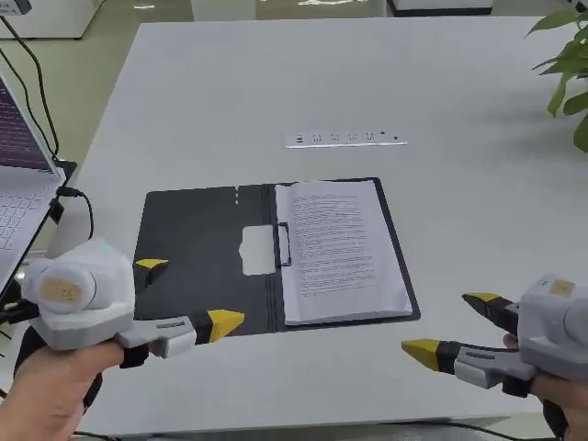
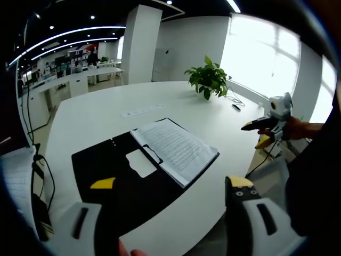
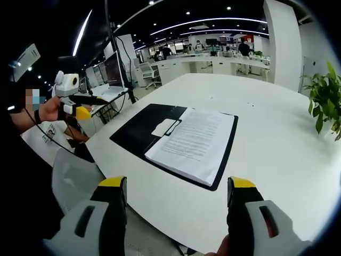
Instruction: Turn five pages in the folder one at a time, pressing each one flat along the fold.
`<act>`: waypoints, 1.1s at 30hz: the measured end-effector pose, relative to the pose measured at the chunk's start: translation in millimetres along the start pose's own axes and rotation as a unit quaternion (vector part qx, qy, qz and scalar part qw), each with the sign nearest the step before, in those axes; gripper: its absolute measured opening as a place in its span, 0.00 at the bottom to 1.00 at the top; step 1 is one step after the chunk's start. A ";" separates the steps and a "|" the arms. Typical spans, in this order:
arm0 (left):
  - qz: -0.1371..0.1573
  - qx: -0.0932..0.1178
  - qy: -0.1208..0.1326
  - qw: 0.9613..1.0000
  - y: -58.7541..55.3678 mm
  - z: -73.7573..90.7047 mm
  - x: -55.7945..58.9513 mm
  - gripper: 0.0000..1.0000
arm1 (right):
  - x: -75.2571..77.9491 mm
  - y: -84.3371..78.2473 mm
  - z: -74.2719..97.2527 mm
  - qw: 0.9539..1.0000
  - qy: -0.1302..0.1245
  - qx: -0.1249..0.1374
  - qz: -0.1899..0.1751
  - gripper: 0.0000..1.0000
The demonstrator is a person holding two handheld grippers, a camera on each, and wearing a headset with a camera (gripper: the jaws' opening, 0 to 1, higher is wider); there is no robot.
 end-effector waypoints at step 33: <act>-0.034 -0.002 -0.115 0.993 56.6 -104.5 31.8 0.75 | 28.8 -0.5 3.1 0.999 -0.017 0.020 -0.046 0.75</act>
Point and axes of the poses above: the centre of the closed fingertips' face, and the gripper's own axes: z roughly backward along the fingers, x roughly to its right, y roughly out of its top, the point moved 4 cm from there along z, roughly backward along the fingers, and after that the axes turned 9 degrees about -z, right-handed, at the moved point
